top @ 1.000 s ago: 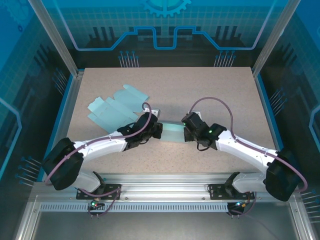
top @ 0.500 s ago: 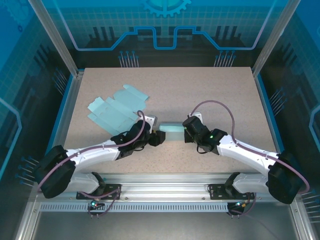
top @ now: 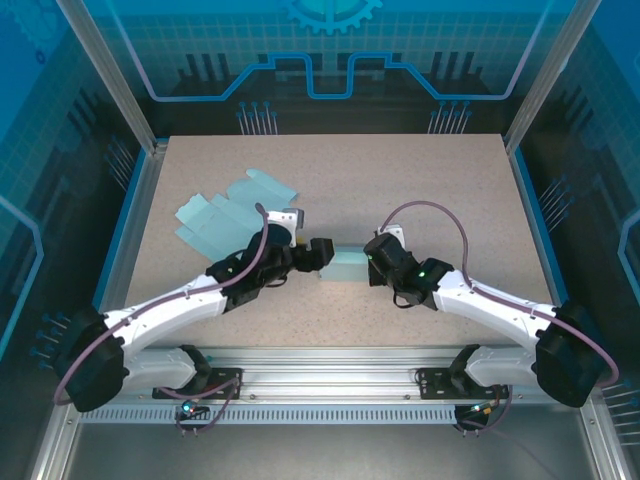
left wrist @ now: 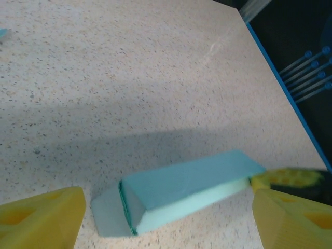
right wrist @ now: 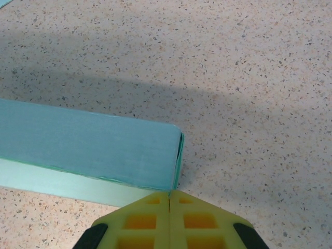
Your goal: Fold the paper box
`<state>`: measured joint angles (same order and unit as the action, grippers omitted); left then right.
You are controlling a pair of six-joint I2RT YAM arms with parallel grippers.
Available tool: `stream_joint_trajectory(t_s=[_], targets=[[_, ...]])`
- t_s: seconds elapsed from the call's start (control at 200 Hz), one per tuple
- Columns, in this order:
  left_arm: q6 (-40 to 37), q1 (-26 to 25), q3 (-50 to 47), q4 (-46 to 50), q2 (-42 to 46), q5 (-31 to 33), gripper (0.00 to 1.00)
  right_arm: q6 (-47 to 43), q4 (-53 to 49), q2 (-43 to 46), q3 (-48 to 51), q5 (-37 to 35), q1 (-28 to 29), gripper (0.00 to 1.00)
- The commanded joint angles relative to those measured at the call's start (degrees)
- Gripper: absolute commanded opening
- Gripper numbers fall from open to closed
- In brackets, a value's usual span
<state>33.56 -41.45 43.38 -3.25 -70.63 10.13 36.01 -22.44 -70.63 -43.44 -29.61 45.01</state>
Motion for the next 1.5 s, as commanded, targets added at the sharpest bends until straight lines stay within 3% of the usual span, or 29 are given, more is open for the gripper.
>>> stream_joint_trajectory(t_s=[0.0,0.21,0.465,0.64,0.74,0.946,1.061,1.281,1.496], targets=[[5.46,3.79,1.64,1.04,-4.68,-5.73,0.84,0.66,-4.81,-1.4,0.14,0.33,0.98,0.0],[7.48,5.23,2.71,-3.2,-11.52,-12.07,0.78,0.95,-5.16,-1.53,0.04,-0.11,1.37,0.0],[8.95,5.07,-2.51,-3.73,-11.77,-12.26,0.71,1.08,-5.43,-1.75,-0.11,-0.88,1.59,0.01],[10.09,5.08,-7.14,-7.66,-13.25,-12.32,0.6,1.69,-5.78,-1.81,-0.07,-1.04,1.74,0.05],[10.8,4.99,-9.34,-10.25,-14.54,-12.13,0.56,2.04,-6.1,-1.31,0.03,-0.73,1.83,0.13],[11.85,4.98,-12.63,-15.48,-17.99,-11.67,0.49,2.73,-7.8,1.38,-0.85,1.88,1.97,0.47],[12.23,4.83,-13.56,-17.65,-19.22,-11.39,0.46,3.14,-8.62,3.83,-1.98,3.76,1.99,0.58],[12.25,4.63,-13.93,-18.16,-19.83,-11.06,0.45,5.74,-9.81,6.81,-5.62,7.07,0.82,0.64],[12.14,4.47,-14.11,-18.02,-19.85,-10.9,0.45,9.37,-9.75,5.32,-6.6,9.75,-4.3,0.64]])
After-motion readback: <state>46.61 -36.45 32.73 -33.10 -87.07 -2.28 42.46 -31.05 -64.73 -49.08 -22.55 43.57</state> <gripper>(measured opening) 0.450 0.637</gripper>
